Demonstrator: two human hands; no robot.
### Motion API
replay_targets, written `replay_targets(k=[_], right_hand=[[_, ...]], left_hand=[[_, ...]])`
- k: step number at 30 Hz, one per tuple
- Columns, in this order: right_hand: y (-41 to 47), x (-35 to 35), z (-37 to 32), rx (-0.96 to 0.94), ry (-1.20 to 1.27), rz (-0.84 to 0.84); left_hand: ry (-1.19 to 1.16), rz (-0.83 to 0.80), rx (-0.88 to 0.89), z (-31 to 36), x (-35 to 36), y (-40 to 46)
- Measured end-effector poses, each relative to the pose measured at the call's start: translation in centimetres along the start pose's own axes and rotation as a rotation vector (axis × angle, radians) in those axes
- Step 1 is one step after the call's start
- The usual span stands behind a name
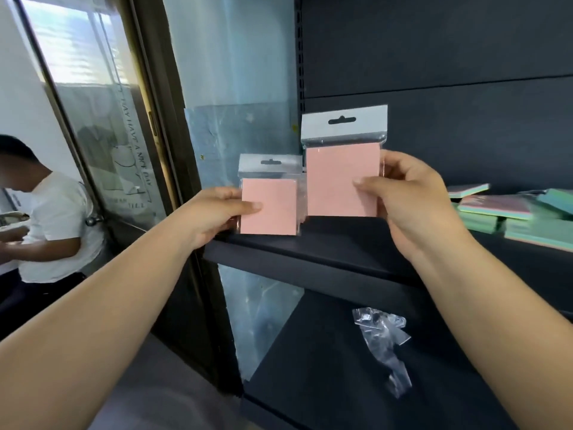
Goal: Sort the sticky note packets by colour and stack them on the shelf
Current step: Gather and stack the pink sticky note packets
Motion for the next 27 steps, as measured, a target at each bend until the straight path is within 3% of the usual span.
replay_targets(k=[5, 11, 18, 27], right_hand=[[0.9, 0.4, 1.1, 0.043, -0.029, 0.12], [1.7, 1.5, 1.6, 0.052, -0.055, 0.242], [1.8, 3.4, 2.8, 0.074, -0.06, 0.346], [2.3, 7.2, 4.4, 0.225, -0.009, 0.252]], left_hand=[[0.273, -0.215, 0.028, -1.9, 0.2, 5.2], [0.29, -0.327, 0.169, -1.5, 1.8, 9.1], [0.183, -0.377, 0.262, -2.2, 2.9, 11.6], [0.069, -0.304, 0.289, -4.0, 1.9, 11.7]])
Point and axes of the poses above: each hand's wrist, its own y-axis towards the middle knuckle, its own x-axis out of the palm, z = x × y, the point moved 6 cm from there along y, towards the middle knuckle, and after that the axes turned 10 degrees about x, right-handed, at the moved point
